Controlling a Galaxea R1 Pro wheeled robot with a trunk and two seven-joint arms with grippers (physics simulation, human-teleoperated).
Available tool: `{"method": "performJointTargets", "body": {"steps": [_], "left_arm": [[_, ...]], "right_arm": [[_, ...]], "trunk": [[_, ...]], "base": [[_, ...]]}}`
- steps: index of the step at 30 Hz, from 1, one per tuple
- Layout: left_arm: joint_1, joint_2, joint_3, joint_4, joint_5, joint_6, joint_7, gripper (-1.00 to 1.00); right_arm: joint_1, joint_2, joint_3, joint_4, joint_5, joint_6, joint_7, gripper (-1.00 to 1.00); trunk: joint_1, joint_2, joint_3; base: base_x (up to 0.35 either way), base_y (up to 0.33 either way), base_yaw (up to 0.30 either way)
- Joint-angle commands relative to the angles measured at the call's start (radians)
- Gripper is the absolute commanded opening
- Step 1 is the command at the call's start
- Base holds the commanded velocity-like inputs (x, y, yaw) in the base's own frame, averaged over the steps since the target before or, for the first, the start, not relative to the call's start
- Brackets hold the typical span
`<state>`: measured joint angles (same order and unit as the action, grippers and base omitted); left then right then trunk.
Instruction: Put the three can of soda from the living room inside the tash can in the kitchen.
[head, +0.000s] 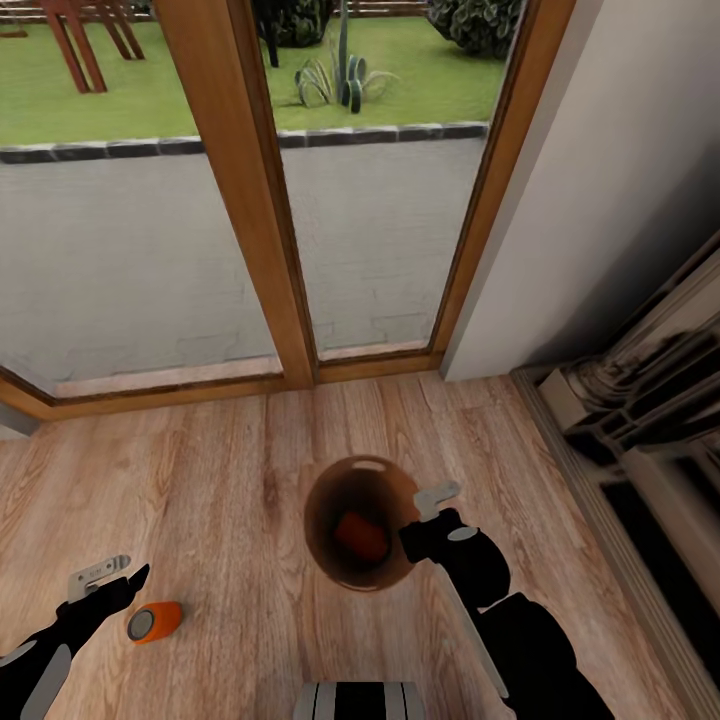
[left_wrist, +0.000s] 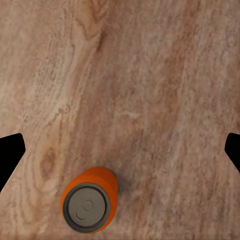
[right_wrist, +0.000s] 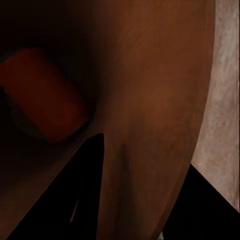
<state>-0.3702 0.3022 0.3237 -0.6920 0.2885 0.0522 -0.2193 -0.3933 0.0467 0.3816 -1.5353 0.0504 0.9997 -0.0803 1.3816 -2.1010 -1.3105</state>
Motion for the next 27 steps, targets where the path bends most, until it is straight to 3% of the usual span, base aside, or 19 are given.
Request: {"method": "performJointTargets", "body": {"steps": [1, 27], "left_arm": [[0.000, 0.000, 0.000, 0.000, 0.000, 0.000, 0.000, 1.00], [0.000, 0.000, 0.000, 0.000, 0.000, 0.000, -0.001, 1.00]], "right_arm": [[-0.001, -0.001, -0.002, 0.000, -0.040, -0.003, 0.001, -1.00], [-0.003, -0.014, -0.017, 0.000, -0.040, -0.003, 0.001, -1.00]], "trunk": [[0.000, 0.000, 0.000], [0.015, -0.028, -0.013]], "base": [[0.000, 0.000, 0.000], [0.000, 0.000, 0.000]]}}
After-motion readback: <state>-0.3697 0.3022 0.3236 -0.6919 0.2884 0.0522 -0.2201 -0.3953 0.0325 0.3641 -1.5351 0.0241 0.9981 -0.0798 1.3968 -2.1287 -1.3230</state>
